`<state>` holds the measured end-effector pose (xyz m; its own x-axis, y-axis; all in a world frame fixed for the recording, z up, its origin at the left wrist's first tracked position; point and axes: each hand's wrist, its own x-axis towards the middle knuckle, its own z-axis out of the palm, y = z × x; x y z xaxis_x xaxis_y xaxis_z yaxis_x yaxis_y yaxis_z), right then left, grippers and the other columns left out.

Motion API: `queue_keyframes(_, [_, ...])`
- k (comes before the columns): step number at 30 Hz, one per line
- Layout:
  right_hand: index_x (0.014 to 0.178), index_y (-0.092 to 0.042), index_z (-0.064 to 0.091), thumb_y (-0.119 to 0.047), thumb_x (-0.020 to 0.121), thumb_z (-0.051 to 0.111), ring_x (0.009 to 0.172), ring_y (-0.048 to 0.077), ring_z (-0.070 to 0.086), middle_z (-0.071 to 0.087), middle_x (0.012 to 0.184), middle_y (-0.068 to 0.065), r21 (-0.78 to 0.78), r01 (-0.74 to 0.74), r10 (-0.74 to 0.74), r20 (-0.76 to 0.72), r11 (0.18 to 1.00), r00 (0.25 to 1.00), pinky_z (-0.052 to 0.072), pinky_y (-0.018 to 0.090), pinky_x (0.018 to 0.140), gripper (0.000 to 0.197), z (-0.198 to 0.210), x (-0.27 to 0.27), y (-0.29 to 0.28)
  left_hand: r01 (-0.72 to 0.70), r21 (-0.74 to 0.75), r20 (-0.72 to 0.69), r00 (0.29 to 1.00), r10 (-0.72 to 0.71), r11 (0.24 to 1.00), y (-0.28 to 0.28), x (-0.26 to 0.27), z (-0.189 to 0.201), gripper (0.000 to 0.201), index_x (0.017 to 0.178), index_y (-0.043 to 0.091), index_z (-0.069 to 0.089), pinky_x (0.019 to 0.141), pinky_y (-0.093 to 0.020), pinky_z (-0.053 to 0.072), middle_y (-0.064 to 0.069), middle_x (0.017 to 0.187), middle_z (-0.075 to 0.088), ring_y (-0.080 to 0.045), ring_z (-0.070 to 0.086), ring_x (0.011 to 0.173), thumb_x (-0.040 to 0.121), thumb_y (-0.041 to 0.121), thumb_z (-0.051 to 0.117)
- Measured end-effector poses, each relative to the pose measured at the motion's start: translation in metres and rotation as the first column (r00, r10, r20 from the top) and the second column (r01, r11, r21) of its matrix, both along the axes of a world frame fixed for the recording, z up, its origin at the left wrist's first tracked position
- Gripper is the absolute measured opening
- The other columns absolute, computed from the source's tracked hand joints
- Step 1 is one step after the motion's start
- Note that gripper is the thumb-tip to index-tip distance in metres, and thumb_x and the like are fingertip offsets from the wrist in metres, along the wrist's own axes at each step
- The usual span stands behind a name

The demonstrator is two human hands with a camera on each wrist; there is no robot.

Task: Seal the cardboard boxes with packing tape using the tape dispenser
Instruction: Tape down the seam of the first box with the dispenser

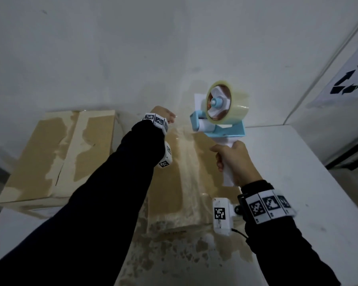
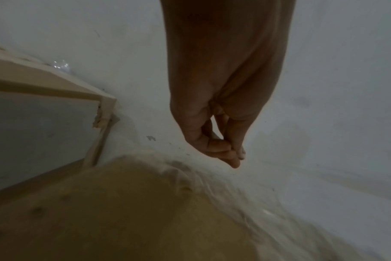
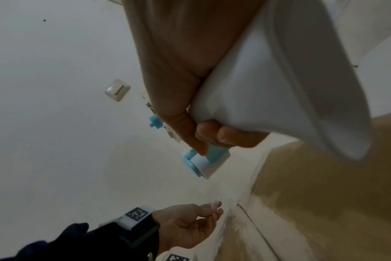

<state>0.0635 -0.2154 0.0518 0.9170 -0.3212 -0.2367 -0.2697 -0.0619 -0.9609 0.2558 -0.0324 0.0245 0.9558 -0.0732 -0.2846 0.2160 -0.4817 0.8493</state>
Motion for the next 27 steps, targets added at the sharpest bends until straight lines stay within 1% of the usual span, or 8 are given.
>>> queue_keyframes(4, [0.073, -0.005, 0.053, -0.009, 0.077, 0.064, 0.041, 0.02, 0.04, 0.046, 0.045, 0.005, -0.038, 0.002, -0.002, -0.003, 0.999, 1.0, 0.036, 0.028, 0.046, 0.012, -0.001, 0.006, 0.002, 0.077, 0.102, 0.061, 0.995, -0.084, 0.992, -0.005, 0.008, -0.005, 0.021, 0.103, -0.005, 0.068, 0.049, -0.002, 0.044, -0.002, 0.068, 0.065, 0.008, 0.051, 0.035, 0.084, -0.004, 0.058])
queue_keyframes(8, [0.074, -0.004, 0.053, -0.01, 0.075, 0.064, 0.039, 0.02, 0.04, 0.046, 0.045, 0.005, -0.077, 0.03, -0.031, -0.005, 0.997, 1.0, 0.035, 0.027, 0.044, 0.013, -0.002, 0.008, 0.002, 0.1, 0.116, 0.031, 0.994, -0.104, 0.988, -0.003, 0.014, -0.009, 0.023, 0.104, -0.004, 0.069, 0.055, -0.004, 0.046, 0.015, 0.045, 0.061, 0.007, 0.052, 0.038, 0.082, 0.001, 0.066])
queue_keyframes(12, [0.074, -0.002, 0.053, -0.008, 0.077, 0.064, 0.037, 0.02, 0.04, 0.047, 0.047, 0.007, -0.091, 0.042, -0.043, -0.006, 0.995, 0.999, 0.036, 0.026, 0.042, 0.013, -0.003, 0.003, 0.002, 0.02, 0.126, 0.041, 0.999, -0.026, 0.992, -0.009, 0.014, -0.012, 0.021, 0.096, 0.004, 0.073, 0.087, -0.028, 0.054, 0.018, 0.038, 0.057, -0.014, 0.063, 0.07, 0.078, 0.015, 0.074])
queue_keyframes(14, [0.075, -0.001, 0.055, -0.01, 0.076, 0.064, 0.04, 0.021, 0.043, 0.049, 0.05, 0.009, -0.128, 0.033, -0.034, -0.001, 0.991, 0.999, 0.038, 0.027, 0.044, 0.012, -0.004, -0.002, 0.003, -0.018, 0.116, 0.041, 0.999, 0.013, 0.993, -0.014, 0.011, -0.009, 0.031, 0.106, 0.004, 0.069, 0.09, -0.027, 0.052, 0.011, 0.058, 0.068, -0.019, 0.064, 0.078, 0.077, 0.014, 0.075])
queue_keyframes(16, [0.071, -0.001, 0.056, -0.01, 0.075, 0.063, 0.042, 0.022, 0.044, 0.05, 0.05, 0.01, -0.157, 0.026, -0.027, 0.0, 0.987, 1.0, 0.039, 0.029, 0.046, 0.012, -0.004, -0.007, 0.005, -0.048, 0.103, 0.018, 0.999, 0.046, 0.994, -0.015, 0.007, -0.008, 0.055, 0.126, 0.004, 0.054, 0.086, -0.025, 0.05, -0.007, 0.099, 0.069, -0.022, 0.065, 0.093, 0.076, 0.011, 0.076])
queue_keyframes(18, [0.063, -0.004, 0.054, -0.008, 0.076, 0.062, 0.041, 0.022, 0.044, 0.049, 0.048, 0.009, -0.155, 0.026, -0.027, -0.004, 0.988, 1.0, 0.039, 0.029, 0.046, 0.016, -0.005, -0.011, 0.006, -0.063, 0.074, 0.006, 0.998, 0.063, 0.995, -0.015, 0.004, -0.008, 0.063, 0.129, 0.005, 0.048, 0.078, -0.026, 0.05, -0.015, 0.109, 0.067, -0.023, 0.066, 0.091, 0.074, 0.009, 0.078])
queue_keyframes(23, [0.058, -0.002, 0.054, -0.009, 0.076, 0.062, 0.038, 0.02, 0.044, 0.05, 0.046, 0.011, -0.182, 0.015, -0.019, -0.016, 0.983, 1.0, 0.038, 0.027, 0.046, 0.021, -0.006, -0.017, 0.011, -0.079, 0.131, 0.086, 0.994, 0.068, 0.988, -0.013, 0.004, -0.009, 0.027, 0.082, 0.016, 0.059, 0.06, -0.018, 0.051, -0.01, 0.085, 0.069, -0.008, 0.059, 0.054, 0.068, 0.012, 0.082])
queue_keyframes(27, [0.06, -0.001, 0.055, -0.01, 0.077, 0.062, 0.04, 0.02, 0.045, 0.051, 0.048, 0.011, -0.187, 0.01, -0.011, -0.006, 0.982, 1.0, 0.04, 0.029, 0.047, 0.02, -0.006, -0.023, 0.014, -0.011, 0.216, 0.139, 0.99, -0.02, 0.976, -0.013, 0.005, -0.005, 0.032, 0.063, 0.022, 0.051, 0.057, -0.014, 0.049, 0.002, 0.066, 0.061, 0.0, 0.055, 0.047, 0.068, 0.015, 0.082])
